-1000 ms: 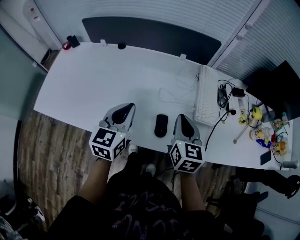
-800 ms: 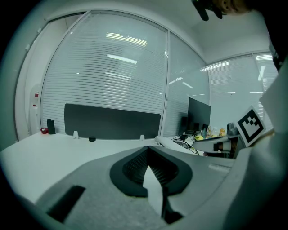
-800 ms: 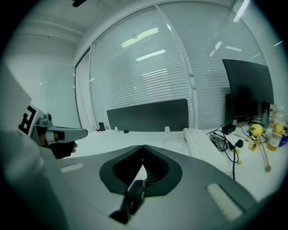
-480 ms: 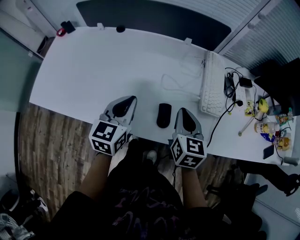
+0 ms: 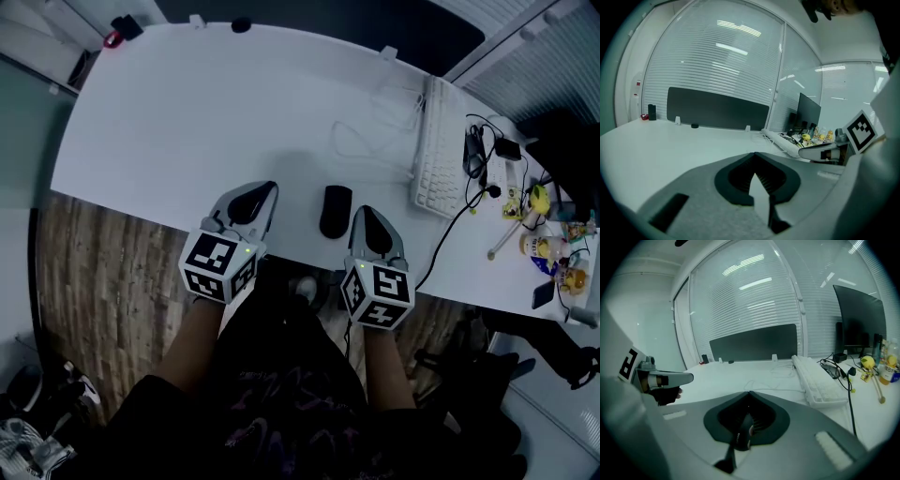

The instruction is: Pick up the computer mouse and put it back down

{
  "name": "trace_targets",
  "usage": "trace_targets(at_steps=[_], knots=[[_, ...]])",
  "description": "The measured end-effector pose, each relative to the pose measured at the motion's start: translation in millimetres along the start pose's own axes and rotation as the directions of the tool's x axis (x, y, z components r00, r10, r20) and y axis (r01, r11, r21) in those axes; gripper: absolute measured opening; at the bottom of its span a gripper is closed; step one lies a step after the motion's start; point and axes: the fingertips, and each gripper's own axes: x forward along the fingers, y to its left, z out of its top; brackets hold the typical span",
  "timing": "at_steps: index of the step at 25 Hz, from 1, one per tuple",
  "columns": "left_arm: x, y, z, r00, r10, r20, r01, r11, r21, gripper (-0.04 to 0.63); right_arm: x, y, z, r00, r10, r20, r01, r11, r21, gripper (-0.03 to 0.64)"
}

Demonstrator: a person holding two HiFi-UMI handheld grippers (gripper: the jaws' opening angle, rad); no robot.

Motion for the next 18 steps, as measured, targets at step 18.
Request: trace_targets(at_steps=[18], knots=[[13,3,-58,0.995,-0.019,-0.096,0.013,0.998,-0.059,0.002,14,-1,-61,0.992,-0.007,-0.122,0.01,1.0,0.022,0.012]])
